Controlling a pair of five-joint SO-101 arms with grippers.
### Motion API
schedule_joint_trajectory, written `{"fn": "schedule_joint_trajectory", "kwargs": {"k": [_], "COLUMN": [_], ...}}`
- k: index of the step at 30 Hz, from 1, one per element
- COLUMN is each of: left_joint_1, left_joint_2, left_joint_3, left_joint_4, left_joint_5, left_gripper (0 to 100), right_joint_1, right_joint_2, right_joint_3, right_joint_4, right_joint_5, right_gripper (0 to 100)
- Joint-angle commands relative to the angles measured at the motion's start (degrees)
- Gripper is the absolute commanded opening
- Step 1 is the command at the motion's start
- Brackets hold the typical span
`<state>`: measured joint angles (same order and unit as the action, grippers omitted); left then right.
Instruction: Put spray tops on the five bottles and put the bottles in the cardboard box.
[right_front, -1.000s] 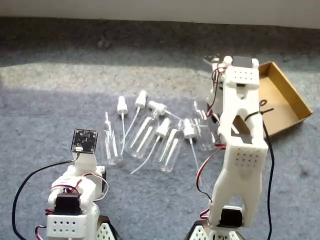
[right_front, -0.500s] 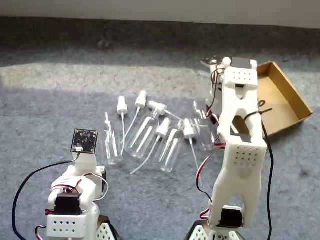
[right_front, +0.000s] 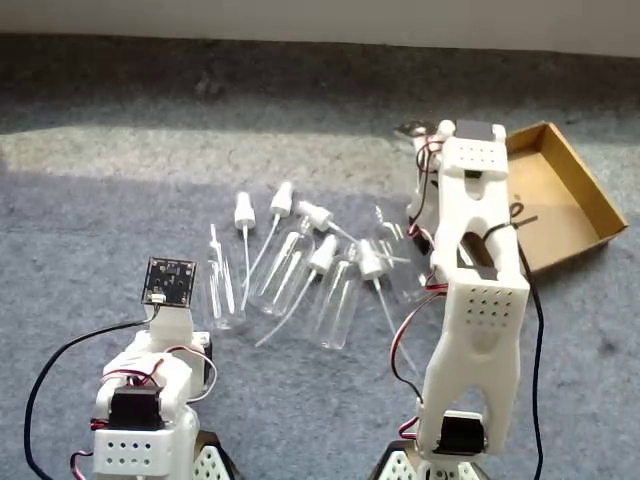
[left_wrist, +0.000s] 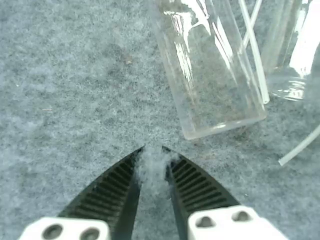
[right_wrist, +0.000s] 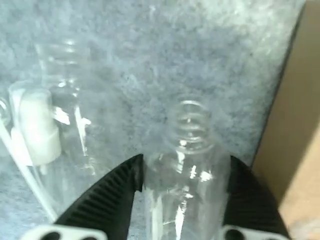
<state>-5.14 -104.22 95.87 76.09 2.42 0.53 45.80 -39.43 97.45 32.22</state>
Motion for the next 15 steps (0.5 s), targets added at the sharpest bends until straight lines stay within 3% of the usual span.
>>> {"fn": "schedule_joint_trajectory", "kwargs": {"k": [1,7,15], "left_joint_1": [-0.4,-0.4,-0.4], "left_joint_2": [-0.4,-0.4,-0.4], "left_joint_3": [1.19,1.19,1.19], "left_joint_4": [0.26,0.26,0.26], "left_joint_5": [-0.26,-0.26,-0.26], "left_gripper": [1,1,1], "right_joint_1": [-0.75,-0.4,-0.31], "right_joint_2": [-1.98,-3.56,-18.33], "right_joint_3": [-1.63,-1.8,-1.71], "right_joint_4": [0.13,0.22,0.31], "right_joint_5": [0.35,0.18,0.09], "right_gripper": [12.4,7.7,7.7]}}
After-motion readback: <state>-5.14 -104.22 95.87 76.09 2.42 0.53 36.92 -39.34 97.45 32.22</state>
